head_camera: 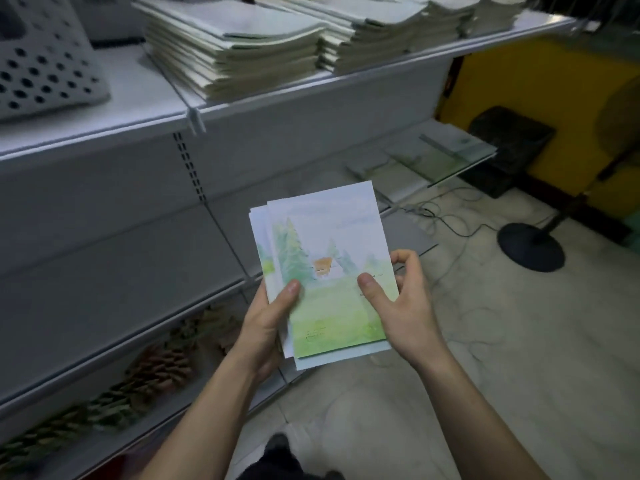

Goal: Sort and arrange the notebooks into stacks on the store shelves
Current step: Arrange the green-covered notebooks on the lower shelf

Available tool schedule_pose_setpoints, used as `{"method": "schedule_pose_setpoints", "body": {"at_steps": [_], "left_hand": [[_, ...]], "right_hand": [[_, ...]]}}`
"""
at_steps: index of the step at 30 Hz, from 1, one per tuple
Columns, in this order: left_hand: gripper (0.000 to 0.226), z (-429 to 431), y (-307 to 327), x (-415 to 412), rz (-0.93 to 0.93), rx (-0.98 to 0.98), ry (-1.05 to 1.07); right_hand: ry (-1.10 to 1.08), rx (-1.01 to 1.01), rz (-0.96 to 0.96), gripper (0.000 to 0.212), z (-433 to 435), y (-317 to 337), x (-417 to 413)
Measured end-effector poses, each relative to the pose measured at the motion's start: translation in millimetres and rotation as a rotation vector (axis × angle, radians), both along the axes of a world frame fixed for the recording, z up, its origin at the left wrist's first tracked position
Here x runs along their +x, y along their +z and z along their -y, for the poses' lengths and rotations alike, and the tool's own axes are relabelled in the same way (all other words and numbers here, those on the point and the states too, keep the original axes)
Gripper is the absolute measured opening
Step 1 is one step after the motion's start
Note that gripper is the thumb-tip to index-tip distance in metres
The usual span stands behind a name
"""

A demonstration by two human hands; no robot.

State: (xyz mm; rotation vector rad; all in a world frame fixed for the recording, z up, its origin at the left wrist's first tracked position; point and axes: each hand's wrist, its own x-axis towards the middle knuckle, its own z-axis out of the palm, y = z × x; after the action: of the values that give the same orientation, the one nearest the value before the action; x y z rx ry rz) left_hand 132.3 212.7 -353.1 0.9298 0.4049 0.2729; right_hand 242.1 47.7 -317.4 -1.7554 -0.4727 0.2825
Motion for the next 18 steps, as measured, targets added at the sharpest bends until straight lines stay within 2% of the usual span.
{"method": "schedule_pose_setpoints", "body": {"at_steps": [5, 9, 11, 16, 18], "left_hand": [[0.087, 12, -16, 46, -0.012, 0.042, 0.02], [0.053, 17, -33, 88, -0.082, 0.093, 0.107], [0.059, 15, -33, 112, -0.114, 0.117, 0.12], [0.092, 5, -22, 169, -0.144, 0.24, 0.102], [0.094, 4, -18, 192, -0.164, 0.24, 0.121]], "right_hand": [[0.038, -0.032, -0.013, 0.022, 15, -17, 46], [0.054, -0.054, -0.018, 0.02, 20, -28, 83], [0.058, -0.062, -0.023, 0.019, 18, -30, 107], [0.057, -0.018, -0.07, 0.012, 13, -29, 168], [0.042, 0.002, -0.077, 0.014, 12, -29, 190]]}}
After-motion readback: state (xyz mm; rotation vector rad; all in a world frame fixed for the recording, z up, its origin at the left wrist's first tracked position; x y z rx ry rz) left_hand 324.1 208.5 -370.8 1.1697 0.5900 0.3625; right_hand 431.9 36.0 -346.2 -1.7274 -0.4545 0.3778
